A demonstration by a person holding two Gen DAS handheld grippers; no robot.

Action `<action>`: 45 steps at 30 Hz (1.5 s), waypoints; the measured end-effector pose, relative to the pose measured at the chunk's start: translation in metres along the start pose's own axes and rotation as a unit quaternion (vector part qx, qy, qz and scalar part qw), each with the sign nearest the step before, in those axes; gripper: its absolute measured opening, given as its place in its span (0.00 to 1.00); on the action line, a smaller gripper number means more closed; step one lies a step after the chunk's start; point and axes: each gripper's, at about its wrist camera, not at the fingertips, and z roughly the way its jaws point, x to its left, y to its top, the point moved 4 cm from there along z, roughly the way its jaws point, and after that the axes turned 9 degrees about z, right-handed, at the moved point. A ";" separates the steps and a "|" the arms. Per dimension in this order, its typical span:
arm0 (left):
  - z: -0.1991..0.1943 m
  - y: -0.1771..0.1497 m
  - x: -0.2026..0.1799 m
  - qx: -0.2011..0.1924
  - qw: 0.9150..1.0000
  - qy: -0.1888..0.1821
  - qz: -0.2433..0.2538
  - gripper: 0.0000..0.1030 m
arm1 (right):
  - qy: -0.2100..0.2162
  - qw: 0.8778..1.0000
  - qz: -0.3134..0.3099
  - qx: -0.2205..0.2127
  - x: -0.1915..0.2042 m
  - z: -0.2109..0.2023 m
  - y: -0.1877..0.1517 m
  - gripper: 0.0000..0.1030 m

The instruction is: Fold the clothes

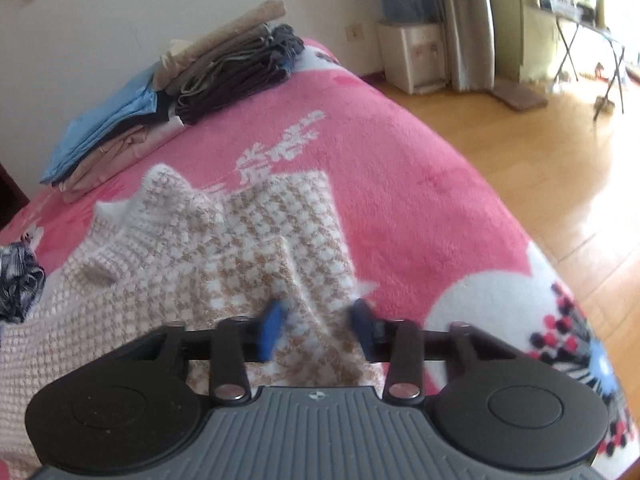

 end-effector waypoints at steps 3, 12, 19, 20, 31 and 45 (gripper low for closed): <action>0.000 0.000 -0.001 0.000 1.000 0.003 0.006 0.59 | -0.010 0.999 -0.038 -0.015 0.007 -0.007 -0.002 0.08; 0.001 0.000 -0.001 0.000 1.000 0.003 0.005 0.60 | 0.015 0.998 -0.036 -0.041 0.015 -0.013 0.014 0.41; 0.002 0.000 0.000 -0.001 1.000 0.001 0.002 0.60 | 0.029 0.999 -0.025 -0.009 0.013 0.014 0.017 0.43; 0.002 0.000 0.000 0.000 1.000 0.001 0.001 0.60 | 0.029 0.999 -0.027 -0.011 0.013 0.013 0.016 0.43; 0.004 -0.001 0.001 0.002 1.000 0.001 -0.005 0.62 | 0.032 0.998 -0.058 -0.011 0.025 0.012 0.004 0.34; 0.002 -0.002 -0.004 -0.001 1.000 0.006 0.006 0.62 | 0.040 0.987 -0.099 -0.119 0.041 -0.023 0.006 0.06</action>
